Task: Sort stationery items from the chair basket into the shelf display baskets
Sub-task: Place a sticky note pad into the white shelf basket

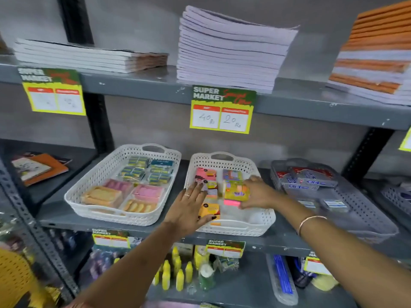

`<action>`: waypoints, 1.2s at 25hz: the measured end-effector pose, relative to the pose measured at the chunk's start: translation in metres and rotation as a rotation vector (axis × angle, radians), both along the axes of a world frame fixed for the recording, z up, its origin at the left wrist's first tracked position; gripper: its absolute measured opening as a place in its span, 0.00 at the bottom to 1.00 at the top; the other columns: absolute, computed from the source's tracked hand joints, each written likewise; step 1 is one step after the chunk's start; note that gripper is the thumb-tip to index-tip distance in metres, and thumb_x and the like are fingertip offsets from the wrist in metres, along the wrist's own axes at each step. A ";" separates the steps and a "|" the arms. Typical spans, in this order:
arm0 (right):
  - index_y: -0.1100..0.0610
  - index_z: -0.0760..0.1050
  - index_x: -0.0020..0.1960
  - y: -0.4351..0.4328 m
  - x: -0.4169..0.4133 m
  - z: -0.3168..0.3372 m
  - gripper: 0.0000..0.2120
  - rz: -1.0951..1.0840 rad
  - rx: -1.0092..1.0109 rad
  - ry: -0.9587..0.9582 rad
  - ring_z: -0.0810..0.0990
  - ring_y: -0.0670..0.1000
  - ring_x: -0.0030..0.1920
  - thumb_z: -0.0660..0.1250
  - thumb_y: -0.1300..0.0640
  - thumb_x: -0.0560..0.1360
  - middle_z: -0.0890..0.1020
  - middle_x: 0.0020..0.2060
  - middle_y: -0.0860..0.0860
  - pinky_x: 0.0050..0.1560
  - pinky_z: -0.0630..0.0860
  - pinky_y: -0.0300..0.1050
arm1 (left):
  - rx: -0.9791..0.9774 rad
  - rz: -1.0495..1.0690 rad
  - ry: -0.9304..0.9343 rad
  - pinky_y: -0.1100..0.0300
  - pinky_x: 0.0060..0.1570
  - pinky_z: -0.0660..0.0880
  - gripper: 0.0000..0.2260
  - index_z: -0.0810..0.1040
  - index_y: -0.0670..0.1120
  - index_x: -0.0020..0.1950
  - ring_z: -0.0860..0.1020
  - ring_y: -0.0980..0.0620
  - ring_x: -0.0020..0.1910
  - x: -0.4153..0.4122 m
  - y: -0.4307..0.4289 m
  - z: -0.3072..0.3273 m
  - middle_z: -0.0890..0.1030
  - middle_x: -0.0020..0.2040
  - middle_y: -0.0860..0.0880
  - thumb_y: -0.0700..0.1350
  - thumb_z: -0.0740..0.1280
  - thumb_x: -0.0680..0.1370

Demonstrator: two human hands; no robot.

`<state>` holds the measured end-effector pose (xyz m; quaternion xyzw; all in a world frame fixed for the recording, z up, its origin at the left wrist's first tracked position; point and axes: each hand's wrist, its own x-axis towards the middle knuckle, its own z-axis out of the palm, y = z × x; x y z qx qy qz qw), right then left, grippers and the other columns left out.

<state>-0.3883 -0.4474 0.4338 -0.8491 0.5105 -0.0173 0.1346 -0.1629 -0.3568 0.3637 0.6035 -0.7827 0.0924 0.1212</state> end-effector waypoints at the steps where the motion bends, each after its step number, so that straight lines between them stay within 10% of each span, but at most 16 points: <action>1: 0.59 0.68 0.64 -0.001 -0.006 -0.012 0.34 -0.004 0.038 0.040 0.64 0.59 0.66 0.75 0.47 0.63 0.68 0.60 0.60 0.67 0.66 0.47 | 0.017 -0.011 0.008 0.45 0.63 0.66 0.39 0.70 0.41 0.67 0.65 0.42 0.69 -0.004 -0.002 -0.002 0.70 0.68 0.41 0.68 0.38 0.76; 10: 0.61 0.68 0.62 -0.021 -0.005 -0.061 0.26 0.022 0.158 0.302 0.74 0.60 0.57 0.70 0.51 0.69 0.71 0.60 0.61 0.60 0.74 0.52 | 0.052 -0.028 0.058 0.48 0.65 0.62 0.42 0.69 0.43 0.67 0.63 0.43 0.69 -0.009 -0.004 -0.003 0.69 0.69 0.41 0.69 0.33 0.73; 30: 0.59 0.60 0.70 -0.014 0.003 -0.046 0.34 0.064 0.152 0.265 0.69 0.59 0.65 0.71 0.51 0.70 0.67 0.67 0.59 0.66 0.69 0.53 | 0.031 -0.070 -0.014 0.51 0.69 0.48 0.42 0.66 0.46 0.69 0.58 0.49 0.71 -0.003 -0.005 -0.004 0.64 0.72 0.46 0.70 0.31 0.71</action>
